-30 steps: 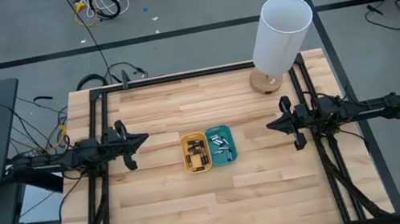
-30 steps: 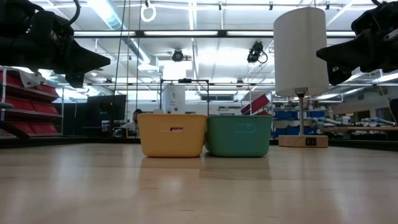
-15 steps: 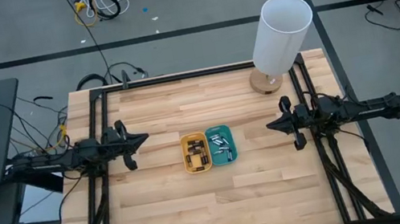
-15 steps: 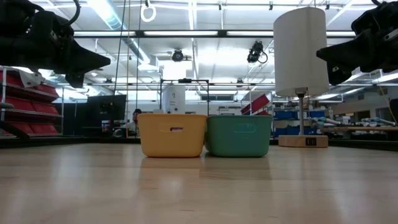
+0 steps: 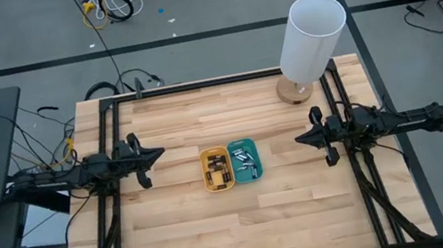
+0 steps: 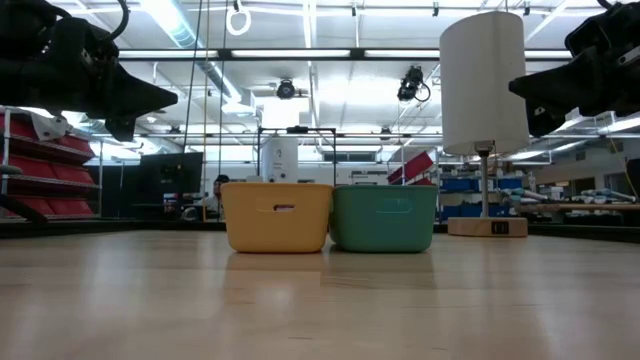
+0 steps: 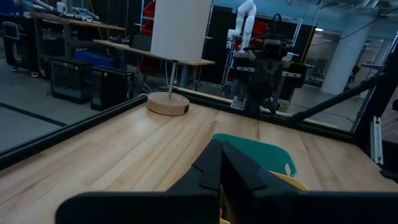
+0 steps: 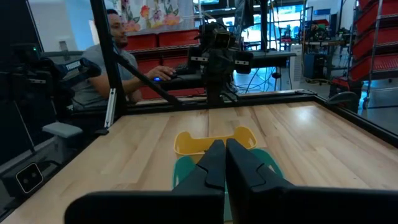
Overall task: Sort batteries
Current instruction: Return to Home Position
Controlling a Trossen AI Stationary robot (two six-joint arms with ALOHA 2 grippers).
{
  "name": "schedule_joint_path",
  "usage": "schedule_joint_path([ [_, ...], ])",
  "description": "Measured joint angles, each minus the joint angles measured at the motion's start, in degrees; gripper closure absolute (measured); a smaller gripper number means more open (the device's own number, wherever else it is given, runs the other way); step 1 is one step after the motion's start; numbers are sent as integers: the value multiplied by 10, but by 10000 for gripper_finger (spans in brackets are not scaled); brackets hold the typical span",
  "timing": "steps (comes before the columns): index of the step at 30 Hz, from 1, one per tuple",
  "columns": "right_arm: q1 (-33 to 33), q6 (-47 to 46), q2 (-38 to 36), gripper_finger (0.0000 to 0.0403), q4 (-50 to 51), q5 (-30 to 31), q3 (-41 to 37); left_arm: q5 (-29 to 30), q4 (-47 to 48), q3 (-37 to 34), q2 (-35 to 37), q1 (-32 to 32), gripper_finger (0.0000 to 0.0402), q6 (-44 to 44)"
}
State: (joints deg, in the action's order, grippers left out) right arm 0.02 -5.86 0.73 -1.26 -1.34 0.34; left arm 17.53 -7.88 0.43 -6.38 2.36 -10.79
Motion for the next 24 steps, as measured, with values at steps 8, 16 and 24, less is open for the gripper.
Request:
schedule_joint_path([
  [8, 0, 0, 0, 397, 0, 0, 0, 0, 0, 0, 0, 0, 389, 0],
  [16, 0, 0, 0, 399, 0, 0, 0, 0, 0, 0, 0, 0, 389, 0],
  [24, 0, 0, 0, 402, 0, 0, 0, 0, 0, 0, 0, 0, 389, 0],
])
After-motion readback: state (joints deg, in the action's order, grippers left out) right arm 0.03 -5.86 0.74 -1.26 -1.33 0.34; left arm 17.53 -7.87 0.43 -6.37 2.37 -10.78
